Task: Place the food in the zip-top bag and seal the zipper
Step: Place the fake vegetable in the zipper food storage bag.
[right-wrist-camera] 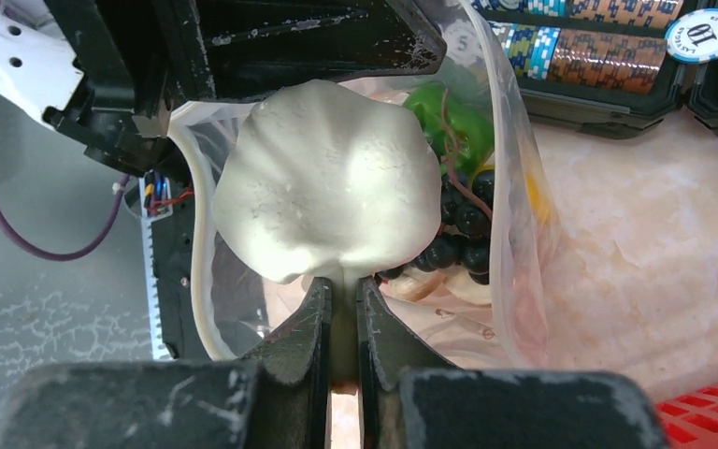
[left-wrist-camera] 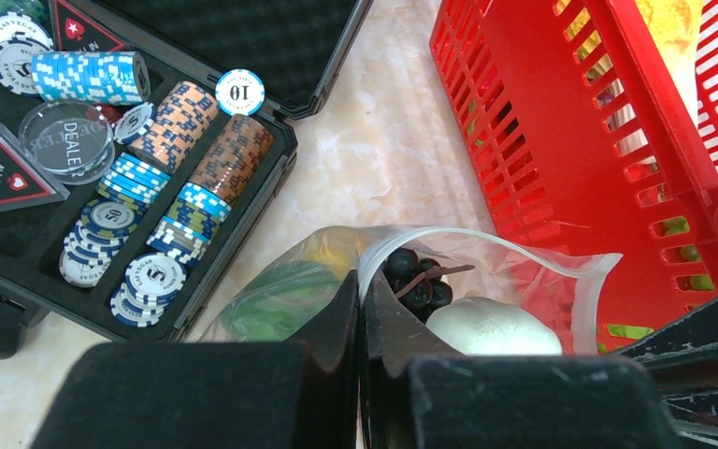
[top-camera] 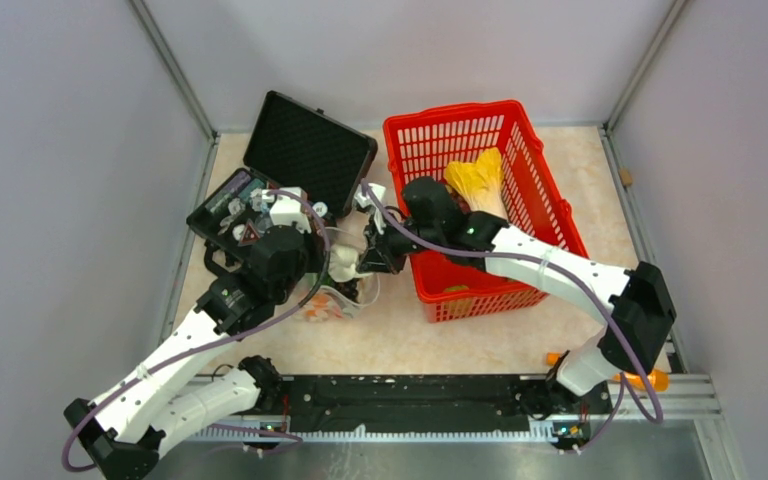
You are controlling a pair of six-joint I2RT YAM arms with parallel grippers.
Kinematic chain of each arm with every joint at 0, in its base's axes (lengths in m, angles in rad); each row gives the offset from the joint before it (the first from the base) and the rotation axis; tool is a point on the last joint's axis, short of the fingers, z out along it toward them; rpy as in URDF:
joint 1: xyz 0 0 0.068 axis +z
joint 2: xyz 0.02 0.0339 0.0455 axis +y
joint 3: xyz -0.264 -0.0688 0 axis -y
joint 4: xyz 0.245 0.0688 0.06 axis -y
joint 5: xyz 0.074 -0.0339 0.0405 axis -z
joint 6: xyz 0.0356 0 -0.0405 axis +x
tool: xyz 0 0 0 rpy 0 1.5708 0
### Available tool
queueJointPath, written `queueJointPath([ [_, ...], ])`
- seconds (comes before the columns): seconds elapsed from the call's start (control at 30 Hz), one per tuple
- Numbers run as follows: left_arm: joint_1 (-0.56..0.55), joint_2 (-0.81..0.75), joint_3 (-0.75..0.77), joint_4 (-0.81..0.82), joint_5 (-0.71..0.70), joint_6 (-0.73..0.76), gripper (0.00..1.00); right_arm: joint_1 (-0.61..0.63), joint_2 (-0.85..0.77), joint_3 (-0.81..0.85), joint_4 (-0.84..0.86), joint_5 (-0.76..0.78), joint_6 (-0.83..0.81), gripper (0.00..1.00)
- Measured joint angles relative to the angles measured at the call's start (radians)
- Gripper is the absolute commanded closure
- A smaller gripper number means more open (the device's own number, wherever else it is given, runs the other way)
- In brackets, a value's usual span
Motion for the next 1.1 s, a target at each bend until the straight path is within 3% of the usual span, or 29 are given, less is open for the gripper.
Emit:
queueJointPath([
  [0.33, 0.001, -0.032, 0.000, -0.002, -0.019, 0.000, 0.98, 0.059, 0.061, 0.115, -0.112, 0.200, -0.053, 0.94],
  [0.47, 0.001, -0.043, 0.000, -0.005, -0.022, 0.000, 0.98, 0.074, 0.097, 0.159, -0.136, 0.241, -0.064, 0.89],
  [0.6, 0.001, -0.041, 0.000, -0.011, -0.022, 0.000, 0.98, 0.090, 0.127, 0.205, -0.173, 0.255, -0.078, 0.78],
  [0.67, 0.001, -0.042, 0.000, -0.011, -0.022, 0.000, 0.98, 0.101, 0.144, 0.229, -0.185, 0.259, -0.092, 0.63],
  [0.8, 0.001, -0.041, 0.000, -0.011, -0.029, 0.000, 0.97, 0.125, 0.153, 0.235, -0.201, 0.217, -0.120, 0.43],
  [1.1, 0.026, -0.057, 0.000, -0.033, -0.056, -0.004, 0.99, 0.137, 0.082, 0.158, -0.132, 0.180, -0.129, 0.38],
])
